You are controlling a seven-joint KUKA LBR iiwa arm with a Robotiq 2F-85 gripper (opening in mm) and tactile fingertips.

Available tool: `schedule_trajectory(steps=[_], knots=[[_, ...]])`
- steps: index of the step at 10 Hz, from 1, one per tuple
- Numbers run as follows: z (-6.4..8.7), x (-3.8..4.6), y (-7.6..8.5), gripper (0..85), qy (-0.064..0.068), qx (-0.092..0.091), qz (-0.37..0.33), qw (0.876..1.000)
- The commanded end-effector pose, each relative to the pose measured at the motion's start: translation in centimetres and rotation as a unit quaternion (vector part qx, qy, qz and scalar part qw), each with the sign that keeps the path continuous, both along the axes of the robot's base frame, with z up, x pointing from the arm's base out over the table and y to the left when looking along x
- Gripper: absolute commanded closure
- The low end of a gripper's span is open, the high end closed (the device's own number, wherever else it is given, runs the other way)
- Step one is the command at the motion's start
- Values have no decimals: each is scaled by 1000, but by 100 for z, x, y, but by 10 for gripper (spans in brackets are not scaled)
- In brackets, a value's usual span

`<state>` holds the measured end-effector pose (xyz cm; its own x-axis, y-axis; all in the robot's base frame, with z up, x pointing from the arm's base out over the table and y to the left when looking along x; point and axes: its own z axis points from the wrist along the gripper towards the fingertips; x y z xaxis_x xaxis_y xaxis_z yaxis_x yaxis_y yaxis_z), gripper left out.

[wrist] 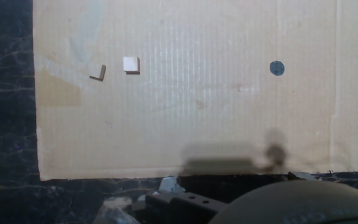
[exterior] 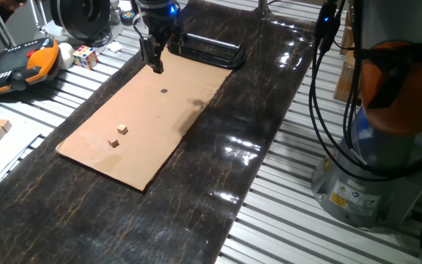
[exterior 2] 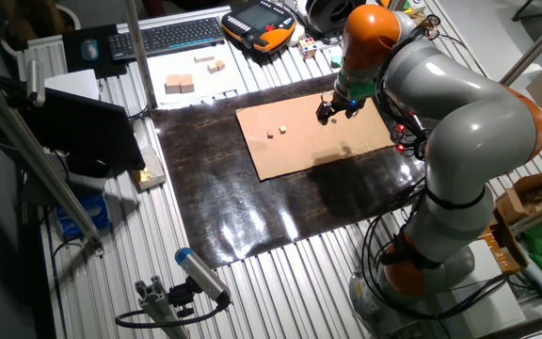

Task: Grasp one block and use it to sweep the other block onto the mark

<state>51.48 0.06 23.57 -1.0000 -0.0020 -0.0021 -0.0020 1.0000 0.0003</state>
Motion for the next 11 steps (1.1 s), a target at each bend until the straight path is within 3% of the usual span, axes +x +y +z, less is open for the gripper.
schedule_trajectory(steps=[1,7,11], knots=[[2,1,2,843,-6,4,-80,997],[2,11,1,843,-4,5,-78,997],[-90,94,90,843,-6,8,-83,996]])
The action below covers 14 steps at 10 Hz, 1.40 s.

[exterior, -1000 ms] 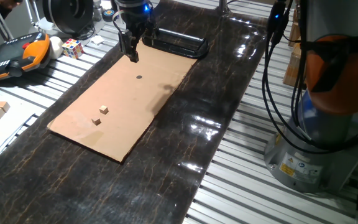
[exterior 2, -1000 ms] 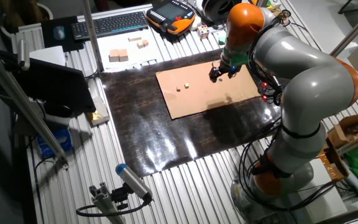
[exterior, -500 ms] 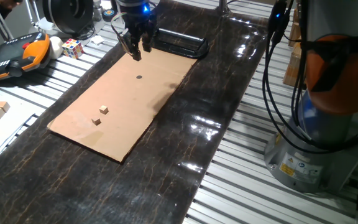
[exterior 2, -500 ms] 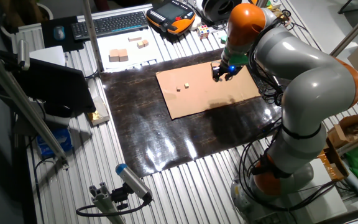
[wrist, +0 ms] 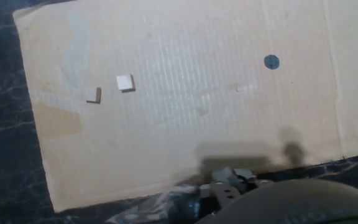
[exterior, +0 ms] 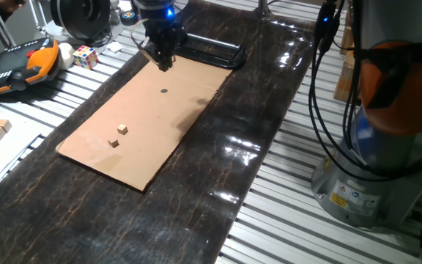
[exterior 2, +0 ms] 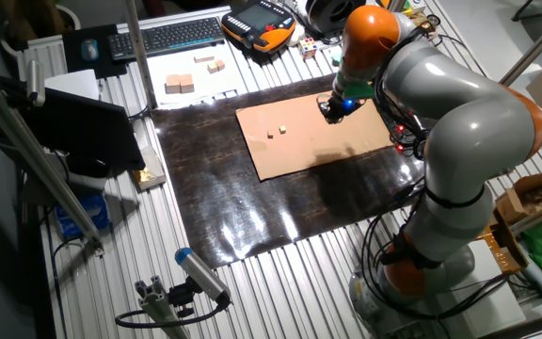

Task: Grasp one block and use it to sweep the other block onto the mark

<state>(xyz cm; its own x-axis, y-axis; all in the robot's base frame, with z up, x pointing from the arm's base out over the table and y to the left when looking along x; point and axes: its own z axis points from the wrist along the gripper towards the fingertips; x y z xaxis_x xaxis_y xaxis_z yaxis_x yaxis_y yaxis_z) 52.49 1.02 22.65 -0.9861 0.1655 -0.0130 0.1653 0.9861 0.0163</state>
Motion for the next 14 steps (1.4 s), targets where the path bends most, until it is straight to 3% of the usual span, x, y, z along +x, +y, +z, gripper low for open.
schedule_trajectory(steps=[1,3,9,14], knots=[[-5,21,20,843,1,-1,-3,1000],[-23,91,72,843,5,-6,-12,1000],[-263,233,209,843,2,-26,-45,999],[-488,281,406,843,10,-8,-97,995]])
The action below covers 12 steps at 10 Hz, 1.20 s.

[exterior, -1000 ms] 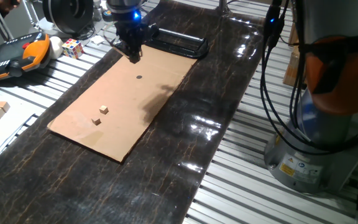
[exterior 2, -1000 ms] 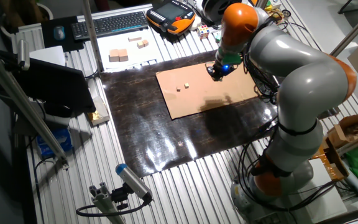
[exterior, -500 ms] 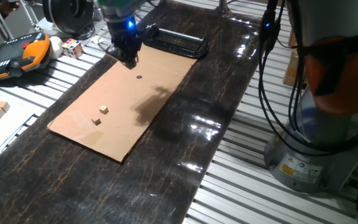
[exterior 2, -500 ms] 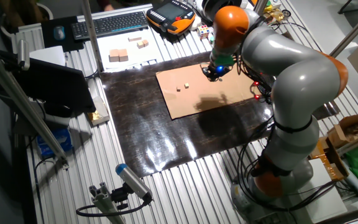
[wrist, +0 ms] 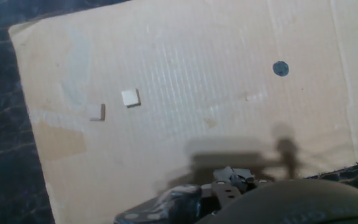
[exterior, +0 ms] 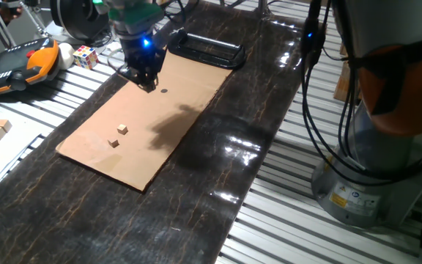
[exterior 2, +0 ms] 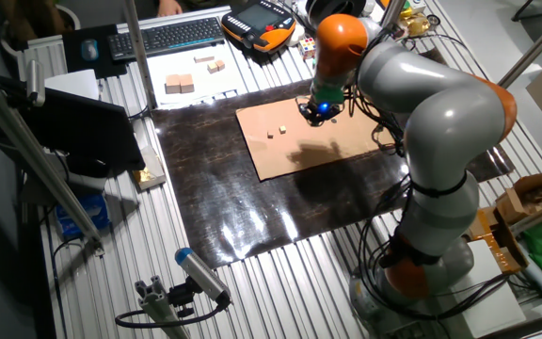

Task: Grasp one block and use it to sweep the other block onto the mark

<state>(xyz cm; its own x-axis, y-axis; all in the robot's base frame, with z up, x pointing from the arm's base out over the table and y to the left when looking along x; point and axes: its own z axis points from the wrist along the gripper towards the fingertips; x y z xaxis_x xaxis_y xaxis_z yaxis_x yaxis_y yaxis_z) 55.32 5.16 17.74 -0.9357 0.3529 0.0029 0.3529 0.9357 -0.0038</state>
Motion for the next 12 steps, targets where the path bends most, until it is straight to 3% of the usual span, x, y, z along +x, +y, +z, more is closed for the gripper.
schedule_trajectory(steps=[1,3,6,7,8,9,10,12], knots=[[-19,4,32,843,-1,3,-2,1000],[-76,4,151,843,-5,9,-10,1000],[-206,-44,338,843,-12,3,-36,999],[-193,-46,343,843,-6,0,-42,999],[-188,-20,379,843,1,10,-57,998],[-196,-1,449,843,2,14,-69,997],[-184,4,524,843,2,3,-72,997],[-166,23,598,843,5,18,-89,996]])
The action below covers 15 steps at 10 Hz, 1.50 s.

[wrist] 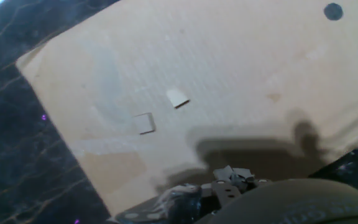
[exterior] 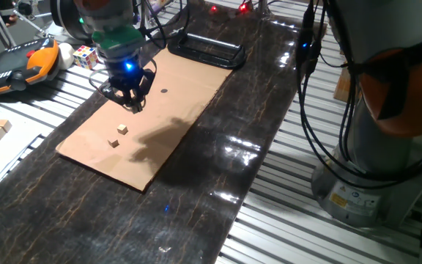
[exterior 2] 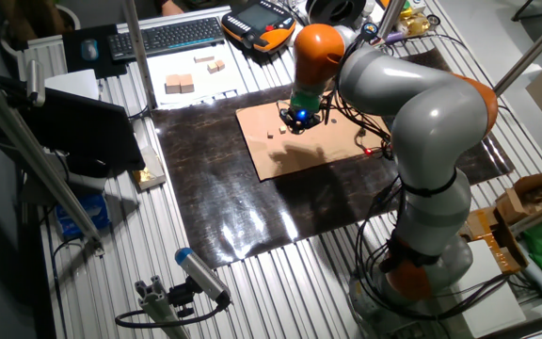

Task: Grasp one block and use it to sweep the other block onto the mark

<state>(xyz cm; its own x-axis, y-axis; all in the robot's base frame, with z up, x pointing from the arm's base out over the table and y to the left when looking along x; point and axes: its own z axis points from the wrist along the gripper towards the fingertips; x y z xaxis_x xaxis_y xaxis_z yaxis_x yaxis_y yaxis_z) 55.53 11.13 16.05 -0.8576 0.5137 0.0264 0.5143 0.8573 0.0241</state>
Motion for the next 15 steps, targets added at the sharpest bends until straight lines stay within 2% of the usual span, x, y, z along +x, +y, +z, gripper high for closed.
schedule_trajectory(steps=[1,2,4,7,9,10,13,15], knots=[[-6,-3,30,843,-1,-1,-5,1000],[-23,-2,53,843,-1,-2,-9,1000],[-79,9,81,843,6,-4,-16,1000],[-188,-4,147,843,5,-5,-36,999],[-221,29,258,843,9,-19,-60,998],[-239,40,282,843,13,-19,-65,998],[-277,61,266,843,18,-12,-70,997],[-285,61,265,843,15,-13,-70,997]])
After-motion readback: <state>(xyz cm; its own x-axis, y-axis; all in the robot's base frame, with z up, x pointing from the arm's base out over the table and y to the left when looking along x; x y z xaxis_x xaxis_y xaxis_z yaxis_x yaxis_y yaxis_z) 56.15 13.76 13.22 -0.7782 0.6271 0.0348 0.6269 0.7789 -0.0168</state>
